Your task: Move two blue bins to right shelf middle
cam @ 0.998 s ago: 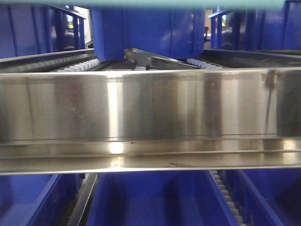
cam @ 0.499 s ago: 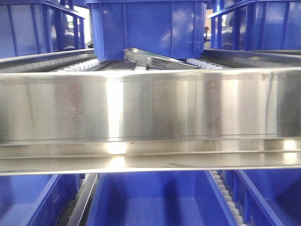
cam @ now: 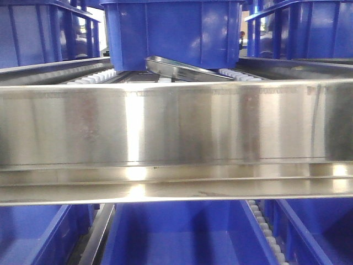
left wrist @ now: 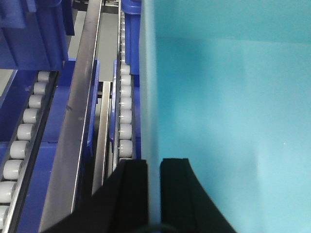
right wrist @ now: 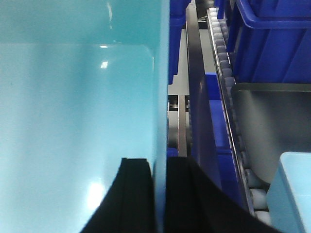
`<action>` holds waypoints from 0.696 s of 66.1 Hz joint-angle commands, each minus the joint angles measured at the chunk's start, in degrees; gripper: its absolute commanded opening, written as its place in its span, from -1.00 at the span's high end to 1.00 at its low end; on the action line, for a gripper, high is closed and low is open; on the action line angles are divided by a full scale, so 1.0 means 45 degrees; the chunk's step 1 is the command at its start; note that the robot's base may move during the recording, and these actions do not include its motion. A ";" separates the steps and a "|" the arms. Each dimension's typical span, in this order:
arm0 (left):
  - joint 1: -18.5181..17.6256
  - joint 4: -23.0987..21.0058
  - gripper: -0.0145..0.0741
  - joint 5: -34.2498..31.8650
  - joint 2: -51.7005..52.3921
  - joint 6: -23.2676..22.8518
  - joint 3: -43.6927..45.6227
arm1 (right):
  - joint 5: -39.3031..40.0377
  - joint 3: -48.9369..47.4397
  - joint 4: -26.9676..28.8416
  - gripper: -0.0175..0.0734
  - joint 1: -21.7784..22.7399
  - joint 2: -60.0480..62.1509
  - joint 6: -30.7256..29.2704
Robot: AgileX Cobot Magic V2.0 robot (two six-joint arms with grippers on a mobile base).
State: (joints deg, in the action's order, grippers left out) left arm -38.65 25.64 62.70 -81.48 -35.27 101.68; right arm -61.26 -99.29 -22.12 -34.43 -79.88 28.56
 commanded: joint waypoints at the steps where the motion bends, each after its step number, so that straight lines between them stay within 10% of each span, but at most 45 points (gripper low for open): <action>1: -0.0111 0.0143 0.92 -0.0479 0.0201 -0.0053 0.0226 | 0.0483 -0.0153 -0.0619 0.96 0.0000 0.0133 -0.0051; 46: -0.0111 0.0142 0.92 -0.0479 0.0177 -0.0053 0.0226 | 0.0615 -0.0153 -0.0619 0.96 0.0000 0.0133 -0.0051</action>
State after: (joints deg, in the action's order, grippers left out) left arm -38.65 25.64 62.70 -81.48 -35.38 101.77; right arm -61.00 -99.29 -22.26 -34.43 -79.88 28.56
